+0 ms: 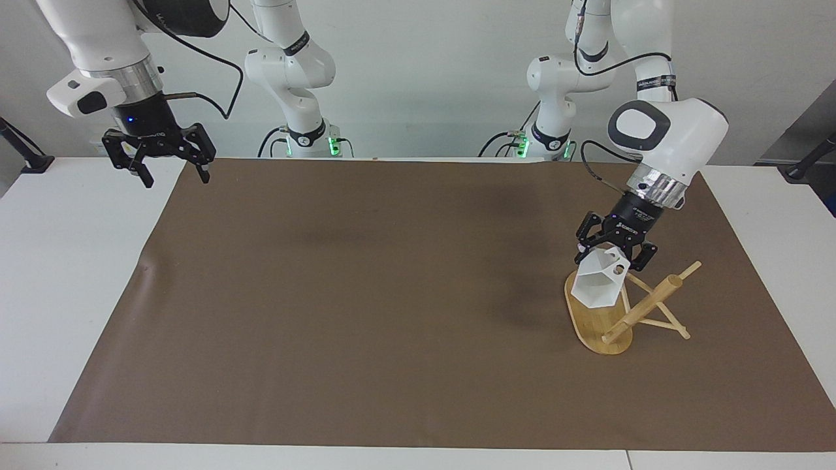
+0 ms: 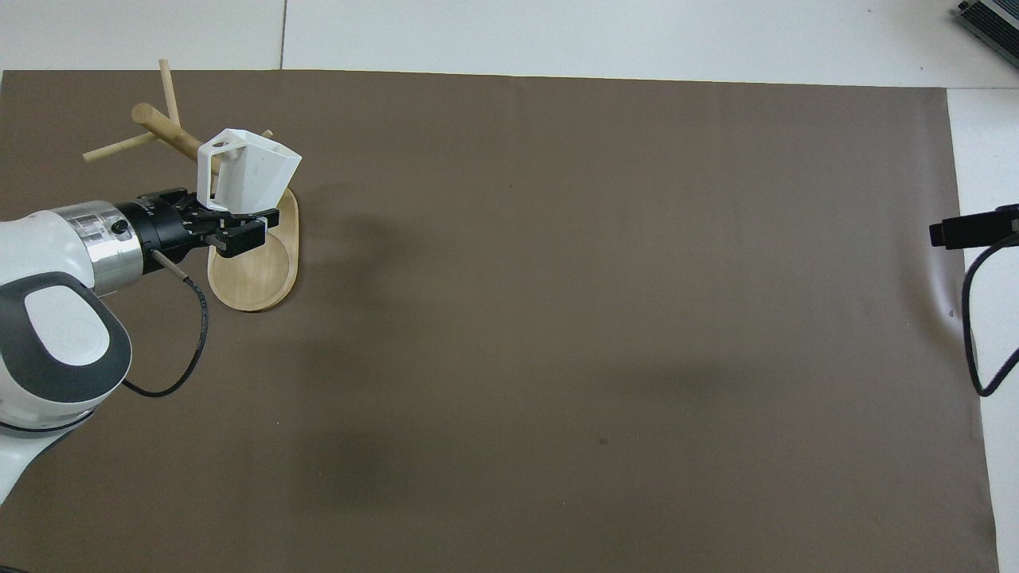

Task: Hang cup on rack
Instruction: 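Move the cup with the left gripper over the mug tree peg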

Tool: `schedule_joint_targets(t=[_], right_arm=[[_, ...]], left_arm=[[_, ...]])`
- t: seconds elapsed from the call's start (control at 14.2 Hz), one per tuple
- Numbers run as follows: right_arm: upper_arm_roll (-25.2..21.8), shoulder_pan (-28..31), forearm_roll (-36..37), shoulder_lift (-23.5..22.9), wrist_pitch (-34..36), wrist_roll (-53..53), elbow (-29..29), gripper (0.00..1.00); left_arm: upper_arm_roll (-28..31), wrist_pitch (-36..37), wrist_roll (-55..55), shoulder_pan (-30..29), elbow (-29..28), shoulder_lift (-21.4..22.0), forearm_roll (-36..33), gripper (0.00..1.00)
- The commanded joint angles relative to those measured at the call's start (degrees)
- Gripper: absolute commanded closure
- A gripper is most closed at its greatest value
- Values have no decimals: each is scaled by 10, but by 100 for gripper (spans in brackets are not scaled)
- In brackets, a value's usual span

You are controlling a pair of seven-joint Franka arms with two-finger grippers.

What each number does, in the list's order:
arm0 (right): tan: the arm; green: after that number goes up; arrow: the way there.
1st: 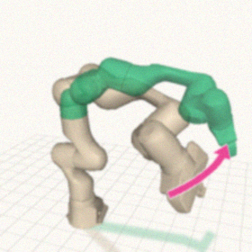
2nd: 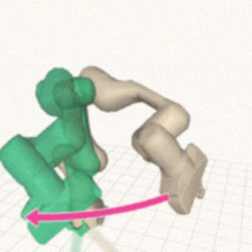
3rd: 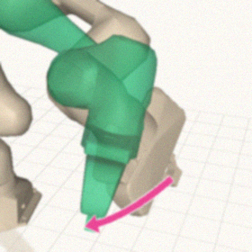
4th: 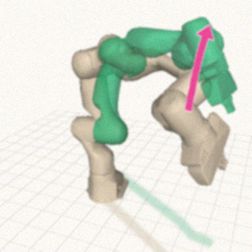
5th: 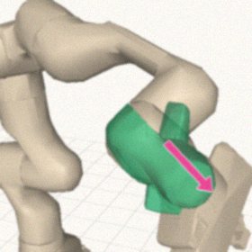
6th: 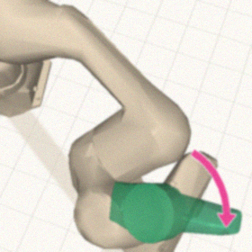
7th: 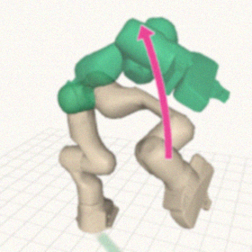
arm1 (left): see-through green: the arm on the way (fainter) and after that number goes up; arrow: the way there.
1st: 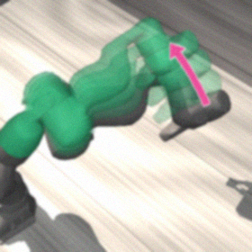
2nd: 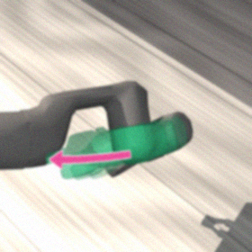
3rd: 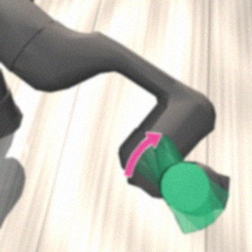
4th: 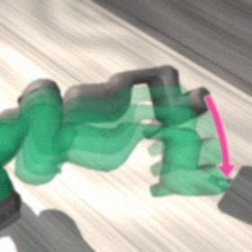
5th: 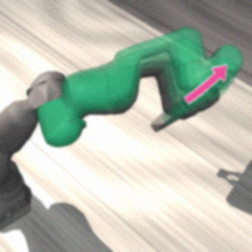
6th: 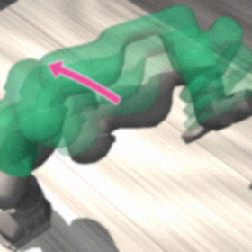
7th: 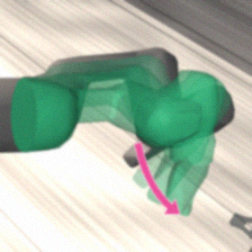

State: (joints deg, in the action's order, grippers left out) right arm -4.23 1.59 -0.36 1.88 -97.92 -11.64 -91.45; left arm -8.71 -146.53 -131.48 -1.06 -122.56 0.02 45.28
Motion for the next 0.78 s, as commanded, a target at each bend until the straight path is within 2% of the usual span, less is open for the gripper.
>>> schedule_joint_targets(t=[0.0,0.71], right_arm=[[2,1,4,8,22,47,0,0],[3,1,3,9,24,89,-1,0]], left_arm=[[1,-11,-19,0,-1,-1,-15,100],[1,-37,-79,-1,-3,-7,-15,100]])
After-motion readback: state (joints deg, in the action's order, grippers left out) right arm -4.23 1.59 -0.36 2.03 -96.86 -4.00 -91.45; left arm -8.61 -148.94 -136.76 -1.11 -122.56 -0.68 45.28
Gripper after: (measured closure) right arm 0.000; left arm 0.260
